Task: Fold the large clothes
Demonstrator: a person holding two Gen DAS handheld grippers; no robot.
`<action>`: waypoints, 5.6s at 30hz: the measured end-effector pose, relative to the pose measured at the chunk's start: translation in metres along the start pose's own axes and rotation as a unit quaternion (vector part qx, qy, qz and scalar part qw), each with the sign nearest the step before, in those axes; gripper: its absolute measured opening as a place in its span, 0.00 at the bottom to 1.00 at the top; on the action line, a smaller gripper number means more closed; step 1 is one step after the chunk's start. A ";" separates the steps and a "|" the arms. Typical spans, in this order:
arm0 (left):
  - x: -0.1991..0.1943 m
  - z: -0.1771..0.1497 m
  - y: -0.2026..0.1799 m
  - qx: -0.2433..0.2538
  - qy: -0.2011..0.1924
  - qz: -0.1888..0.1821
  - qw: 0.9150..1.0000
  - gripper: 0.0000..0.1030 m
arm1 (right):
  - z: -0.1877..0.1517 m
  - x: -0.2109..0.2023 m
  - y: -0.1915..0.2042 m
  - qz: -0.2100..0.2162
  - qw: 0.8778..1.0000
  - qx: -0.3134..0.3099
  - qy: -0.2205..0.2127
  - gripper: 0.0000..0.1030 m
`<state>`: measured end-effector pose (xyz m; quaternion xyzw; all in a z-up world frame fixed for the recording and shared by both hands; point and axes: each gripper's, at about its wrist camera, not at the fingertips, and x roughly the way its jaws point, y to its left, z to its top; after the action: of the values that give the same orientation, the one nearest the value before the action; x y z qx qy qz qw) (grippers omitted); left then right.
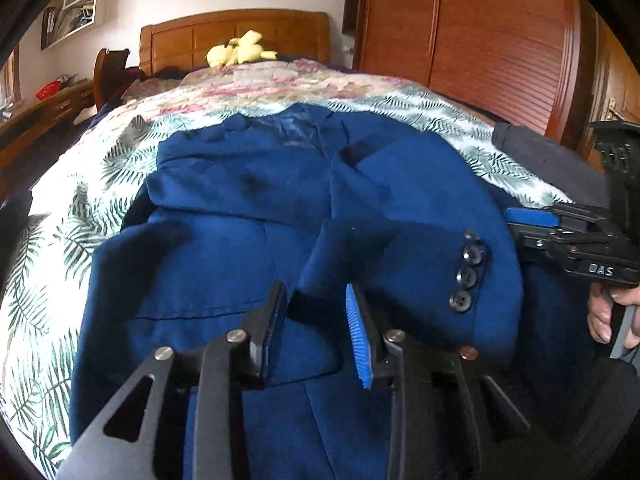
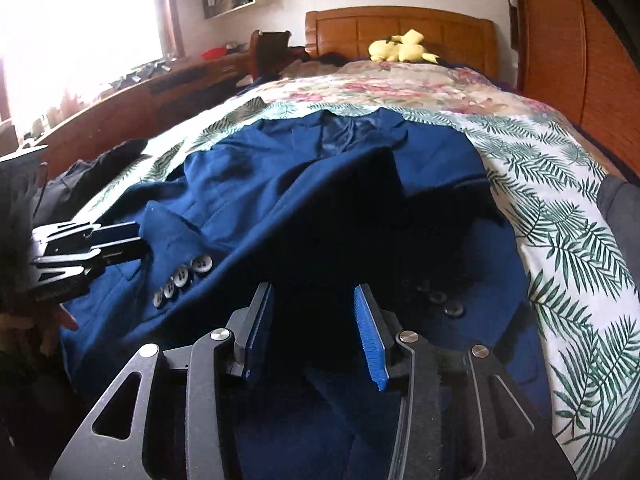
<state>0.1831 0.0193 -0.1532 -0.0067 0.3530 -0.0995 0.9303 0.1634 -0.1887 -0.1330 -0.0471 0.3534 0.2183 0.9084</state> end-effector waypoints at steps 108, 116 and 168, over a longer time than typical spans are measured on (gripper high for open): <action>-0.090 -0.080 0.093 -0.072 0.057 0.084 0.992 0.54 | -0.077 -0.080 -0.094 -0.063 0.992 0.028 0.102 0.29; -0.100 -0.090 0.092 -0.089 0.044 0.057 0.993 0.47 | -0.068 -0.081 -0.069 -0.042 0.995 0.006 0.087 0.25; -0.250 0.094 0.030 0.034 -0.135 0.045 0.989 0.00 | 0.084 -0.202 -0.030 0.070 0.986 0.029 -0.146 0.02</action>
<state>0.0677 0.0904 0.0784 0.0274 0.2205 -0.0674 0.9727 0.0966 -0.2687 0.0615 0.0365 0.2252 0.2761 0.9337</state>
